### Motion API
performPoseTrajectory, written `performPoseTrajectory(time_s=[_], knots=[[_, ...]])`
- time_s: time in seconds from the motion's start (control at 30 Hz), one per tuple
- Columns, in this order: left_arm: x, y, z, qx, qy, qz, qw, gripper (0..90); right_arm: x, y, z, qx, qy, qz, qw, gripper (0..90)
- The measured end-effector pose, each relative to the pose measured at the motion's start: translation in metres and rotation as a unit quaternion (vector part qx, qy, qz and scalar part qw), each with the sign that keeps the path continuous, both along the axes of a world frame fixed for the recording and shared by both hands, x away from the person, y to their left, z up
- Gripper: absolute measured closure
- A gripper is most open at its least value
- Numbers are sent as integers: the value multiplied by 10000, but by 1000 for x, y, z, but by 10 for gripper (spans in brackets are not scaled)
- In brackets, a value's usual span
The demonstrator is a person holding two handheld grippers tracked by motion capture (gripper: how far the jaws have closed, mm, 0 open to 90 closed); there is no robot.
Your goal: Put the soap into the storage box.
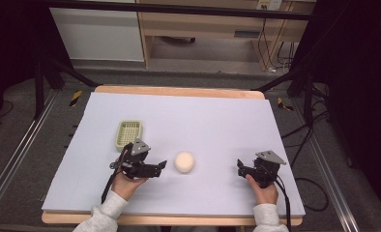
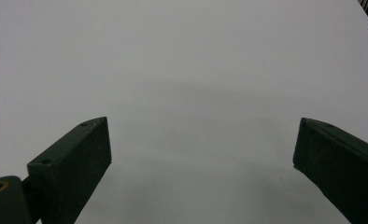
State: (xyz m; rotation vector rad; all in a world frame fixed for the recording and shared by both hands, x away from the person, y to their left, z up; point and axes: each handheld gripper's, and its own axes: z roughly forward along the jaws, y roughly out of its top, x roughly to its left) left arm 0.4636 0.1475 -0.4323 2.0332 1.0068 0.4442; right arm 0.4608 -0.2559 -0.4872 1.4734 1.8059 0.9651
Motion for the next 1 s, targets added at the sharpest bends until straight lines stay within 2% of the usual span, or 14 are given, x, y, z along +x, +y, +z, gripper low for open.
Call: performPoseTrajectory(time_s=[0.5, 0.53, 0.57, 0.63, 1.0], knots=[[6, -26, -1, 40, 46, -189, 9998, 163, 0, 0, 0, 1, 1, 0, 10000, 47], [6, -28, -2, -3, 39, -166, 9999, 163, 0, 0, 0, 1, 1, 2, 10000, 46], [7, -29, -2, 47, 47, -196, 9998, 163, 0, 0, 0, 0, 1, 5, 10000, 47], [7, -31, -2, -4, 46, -183, 9998, 163, 0, 0, 0, 1, 1, 5, 10000, 47], [11, -43, -4, 14, 80, -266, 9996, 154, 0, 0, 0, 0, 2, 0, 10000, 47]])
